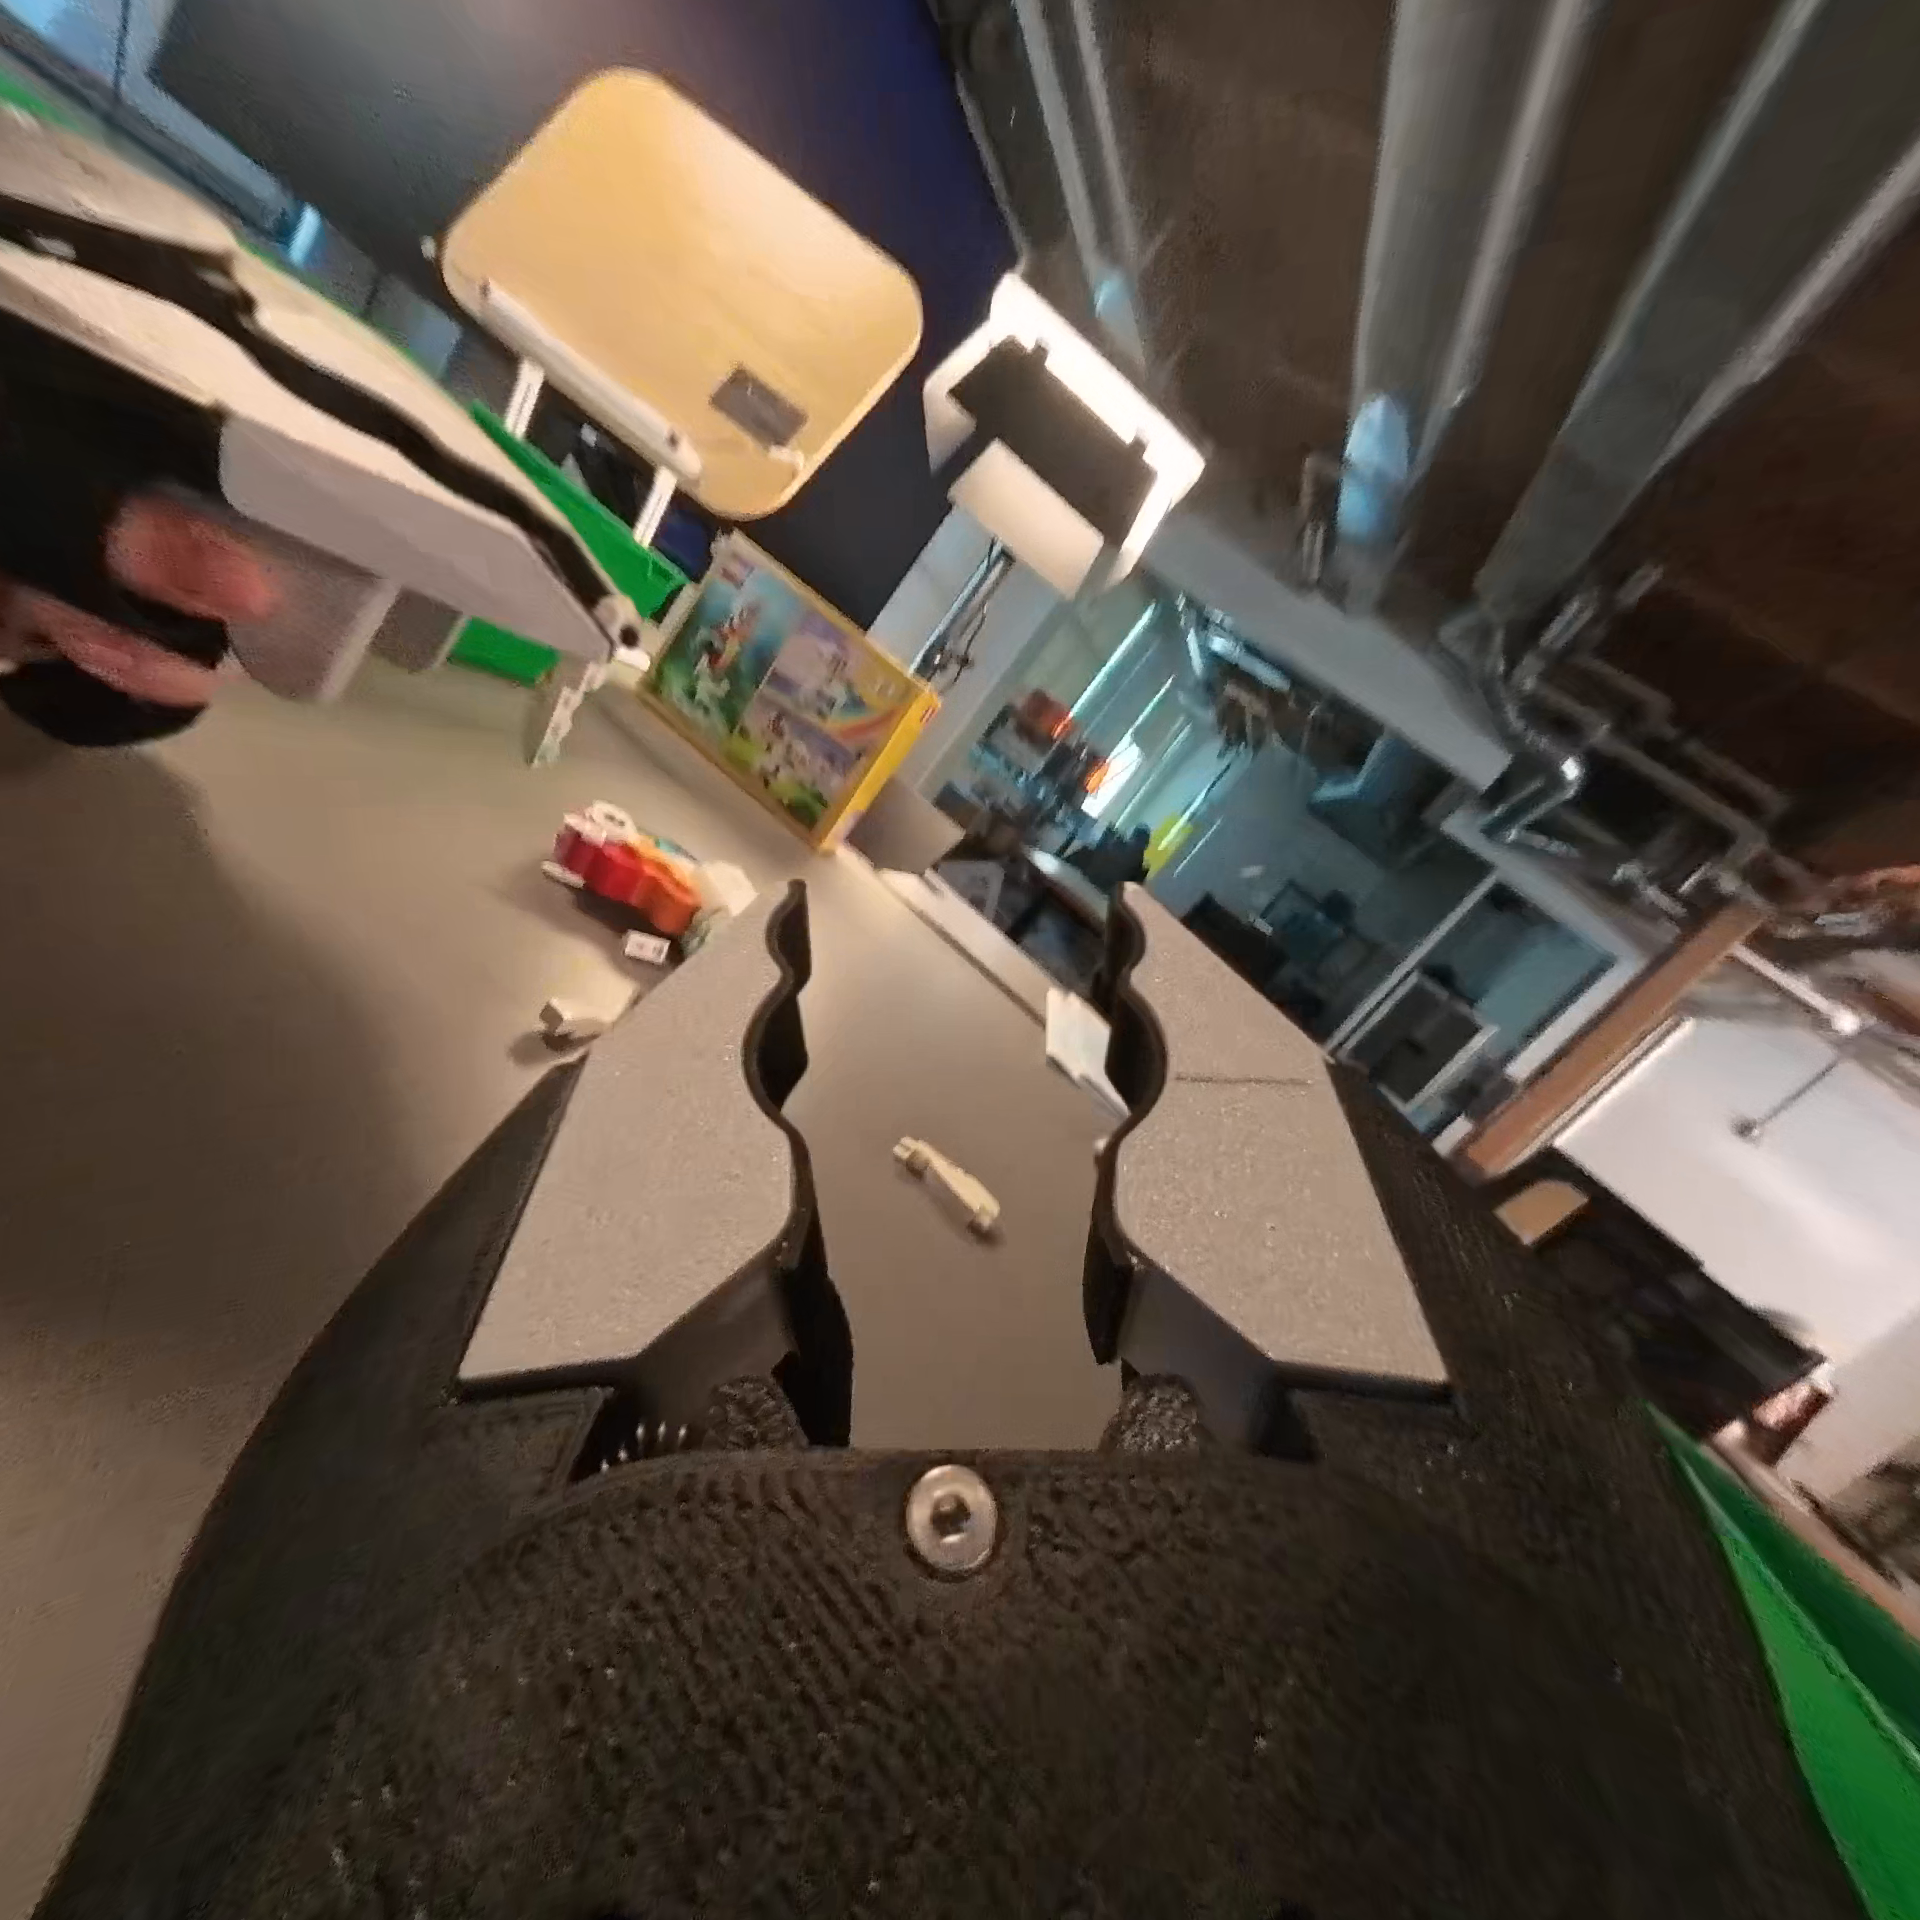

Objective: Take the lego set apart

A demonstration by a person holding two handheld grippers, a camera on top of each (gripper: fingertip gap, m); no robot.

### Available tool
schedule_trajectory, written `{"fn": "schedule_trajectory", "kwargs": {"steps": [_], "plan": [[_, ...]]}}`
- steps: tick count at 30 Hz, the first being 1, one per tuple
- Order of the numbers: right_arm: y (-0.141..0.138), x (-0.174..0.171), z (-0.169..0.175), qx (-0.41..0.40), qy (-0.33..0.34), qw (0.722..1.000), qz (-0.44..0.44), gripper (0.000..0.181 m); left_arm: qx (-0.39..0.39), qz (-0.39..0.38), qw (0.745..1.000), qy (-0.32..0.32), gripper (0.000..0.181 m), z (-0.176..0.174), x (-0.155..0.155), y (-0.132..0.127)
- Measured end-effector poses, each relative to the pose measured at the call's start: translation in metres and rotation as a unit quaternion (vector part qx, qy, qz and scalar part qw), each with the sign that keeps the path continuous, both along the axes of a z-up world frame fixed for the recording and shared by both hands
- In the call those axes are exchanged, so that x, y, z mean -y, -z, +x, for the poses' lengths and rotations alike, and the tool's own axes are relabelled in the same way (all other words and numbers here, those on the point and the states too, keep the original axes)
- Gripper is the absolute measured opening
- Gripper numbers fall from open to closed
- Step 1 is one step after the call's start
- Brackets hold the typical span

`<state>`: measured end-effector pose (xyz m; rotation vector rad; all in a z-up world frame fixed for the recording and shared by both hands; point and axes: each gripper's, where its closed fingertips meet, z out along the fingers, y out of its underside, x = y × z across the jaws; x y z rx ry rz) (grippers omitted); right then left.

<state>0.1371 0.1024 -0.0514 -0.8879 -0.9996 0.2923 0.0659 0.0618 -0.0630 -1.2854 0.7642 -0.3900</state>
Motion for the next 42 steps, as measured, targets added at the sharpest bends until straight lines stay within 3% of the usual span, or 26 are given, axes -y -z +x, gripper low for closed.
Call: {"fn": "schedule_trajectory", "kwargs": {"steps": [4,10,13,18,23,27,32,42], "plan": [[-0.007,-0.008,0.005,-0.035,-0.004,0.999,-0.022,0.055,-0.005,-0.002,1.000,-0.001,0.007,0.001,-0.002,0.002],[0.000,-0.020,0.007,-0.024,0.028,0.998,-0.046,0.056,-0.007,0.014,0.994,-0.107,0.007,-0.027,-0.016,-0.002],[0.010,-0.019,-0.003,0.017,0.031,0.999,-0.037,0.056,0.014,0.024,0.992,-0.126,0.007,-0.040,-0.014,-0.009],[0.002,-0.011,-0.022,0.013,-0.014,0.999,-0.039,0.056,0.051,0.019,0.994,-0.096,0.007,-0.043,-0.014,-0.023],[-0.026,-0.050,-0.057,0.018,-0.063,0.989,-0.133,0.059,0.078,0.027,0.995,-0.056,0.007,-0.034,-0.041,-0.045],[-0.017,-0.071,-0.094,0.072,-0.150,0.960,-0.224,0.062,0.177,-0.044,0.983,0.001,0.007,-0.042,-0.065,-0.051],[-0.019,-0.053,-0.118,0.110,-0.245,0.925,-0.269,0.060,0.269,-0.133,0.952,0.059,0.007,-0.063,-0.082,-0.061],[-0.004,-0.058,-0.166,0.109,-0.208,0.914,-0.330,0.029,0.355,-0.209,0.909,0.067,0.007,-0.089,-0.109,-0.044]]}}
